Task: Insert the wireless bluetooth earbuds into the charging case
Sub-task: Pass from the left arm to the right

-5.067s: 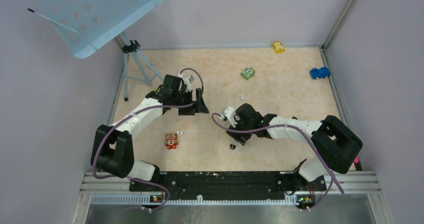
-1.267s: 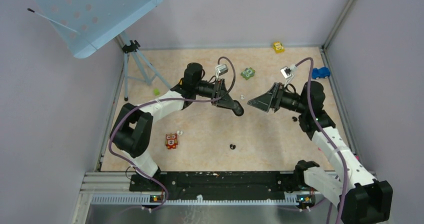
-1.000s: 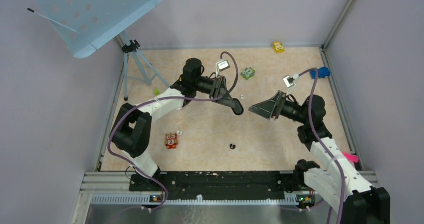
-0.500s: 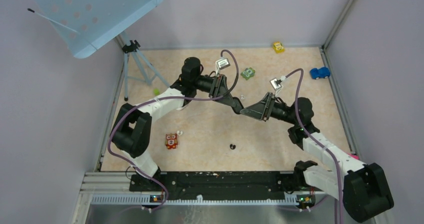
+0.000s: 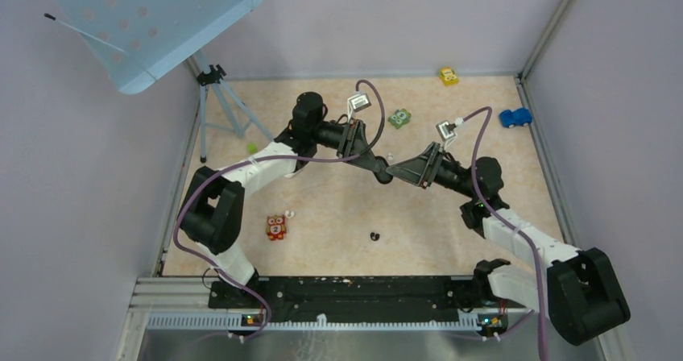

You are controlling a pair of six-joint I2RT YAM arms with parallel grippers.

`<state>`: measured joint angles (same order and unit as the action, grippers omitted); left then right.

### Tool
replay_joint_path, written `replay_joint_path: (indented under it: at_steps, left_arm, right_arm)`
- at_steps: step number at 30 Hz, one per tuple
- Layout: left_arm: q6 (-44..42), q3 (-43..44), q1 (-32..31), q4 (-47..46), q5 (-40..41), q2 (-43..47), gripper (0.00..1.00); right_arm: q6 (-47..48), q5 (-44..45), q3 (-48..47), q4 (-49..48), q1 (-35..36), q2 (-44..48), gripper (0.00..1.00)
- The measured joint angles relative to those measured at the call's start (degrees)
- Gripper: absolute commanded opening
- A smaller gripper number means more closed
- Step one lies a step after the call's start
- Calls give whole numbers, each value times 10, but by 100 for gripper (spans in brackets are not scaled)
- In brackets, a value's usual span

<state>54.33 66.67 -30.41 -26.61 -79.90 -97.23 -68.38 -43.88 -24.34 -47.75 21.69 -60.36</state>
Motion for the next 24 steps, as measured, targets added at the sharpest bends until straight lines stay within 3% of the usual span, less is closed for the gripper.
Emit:
replay_joint_path:
  at_steps: [8, 10, 12, 15, 17, 18, 20, 21, 24]
  left_arm:
    - [7, 0, 0, 0, 2, 0, 0]
    - [9, 0, 0, -2, 2, 0, 0]
    - [11, 0, 0, -4, 2, 1, 0]
    - [14, 0, 0, -3, -1, 3, 0]
    - [15, 0, 0, -3, 0, 3, 17]
    - [15, 0, 0, -3, 0, 3, 31]
    - [15, 0, 0, -3, 1, 3, 40]
    - [14, 0, 0, -2, 3, 3, 40]
    - [14, 0, 0, 1, 8, 3, 8]
  right_arm:
    - [-22, -16, 0, -40, 12, -26, 35]
    - [-23, -16, 0, -41, 12, -28, 24]
    - [-23, -16, 1, -40, 12, -28, 1]
    - [-23, -17, 3, -41, 12, -28, 0]
    - [-23, -13, 4, -40, 12, -28, 0]
    - [-23, -12, 4, -39, 12, -28, 0]
    - [-24, -7, 9, -41, 13, -25, 0]
    - [-25, -3, 12, -41, 13, -22, 0]
    - [-28, 8, 23, -43, 14, -12, 0]
